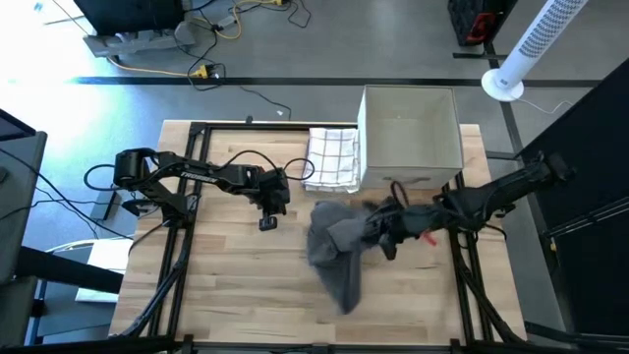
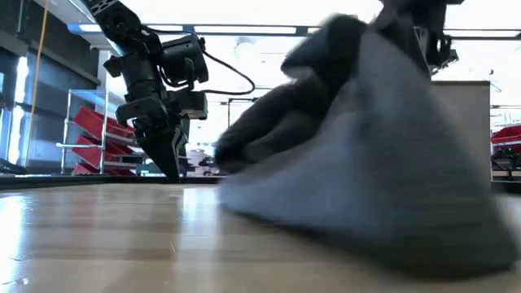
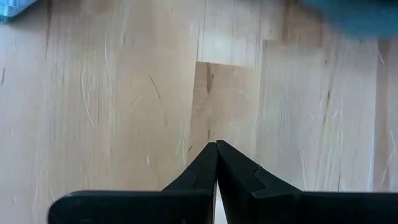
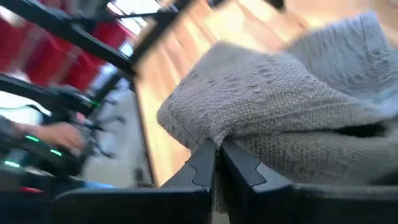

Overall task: Fold towel
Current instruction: Fold the gray towel

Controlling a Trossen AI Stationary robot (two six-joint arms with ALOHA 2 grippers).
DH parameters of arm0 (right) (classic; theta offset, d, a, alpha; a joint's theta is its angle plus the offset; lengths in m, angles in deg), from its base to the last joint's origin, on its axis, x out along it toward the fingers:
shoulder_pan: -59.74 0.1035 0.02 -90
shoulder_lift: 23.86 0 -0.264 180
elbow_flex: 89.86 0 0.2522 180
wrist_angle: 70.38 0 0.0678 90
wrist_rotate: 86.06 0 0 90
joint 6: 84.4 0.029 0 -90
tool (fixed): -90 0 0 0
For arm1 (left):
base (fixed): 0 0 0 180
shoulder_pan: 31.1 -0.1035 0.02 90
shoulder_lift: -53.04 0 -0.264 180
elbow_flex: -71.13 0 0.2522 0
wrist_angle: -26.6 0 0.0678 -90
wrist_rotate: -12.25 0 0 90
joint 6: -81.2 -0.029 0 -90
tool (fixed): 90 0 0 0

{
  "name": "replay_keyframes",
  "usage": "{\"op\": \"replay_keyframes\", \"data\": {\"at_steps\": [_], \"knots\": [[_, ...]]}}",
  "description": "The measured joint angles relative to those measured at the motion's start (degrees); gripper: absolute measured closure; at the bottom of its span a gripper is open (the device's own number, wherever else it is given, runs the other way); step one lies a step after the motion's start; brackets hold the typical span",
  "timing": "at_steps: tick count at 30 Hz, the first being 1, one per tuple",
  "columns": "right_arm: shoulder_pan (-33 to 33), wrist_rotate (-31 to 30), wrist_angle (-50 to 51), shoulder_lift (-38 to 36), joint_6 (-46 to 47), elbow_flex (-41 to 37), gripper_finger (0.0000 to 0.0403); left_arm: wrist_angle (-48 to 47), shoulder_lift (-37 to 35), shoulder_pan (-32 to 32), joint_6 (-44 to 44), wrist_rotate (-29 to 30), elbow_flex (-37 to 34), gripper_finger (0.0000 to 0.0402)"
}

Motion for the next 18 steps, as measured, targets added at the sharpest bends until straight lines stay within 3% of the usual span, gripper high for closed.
{"op": "replay_keyframes", "data": {"at_steps": [4,7,14,18], "knots": [[-2.33,0.63,-8.81,0.48,-2.58,0.00,0.0402,0.10,0.01,0.00,0.00,-0.02,0.00,0.0401],[-4.74,4.57,-16.16,2.73,-4.09,0.10,0.0402,0.09,0.01,0.00,0.00,-0.02,0.00,0.0401],[-6.92,5.53,-9.06,8.61,0.08,0.05,0.0402,0.04,0.00,0.00,0.54,-0.03,0.02,0.0401],[-6.85,9.90,-11.26,11.42,0.24,0.07,0.0402,0.02,0.00,0.00,0.53,-0.76,0.02,0.0401]]}}
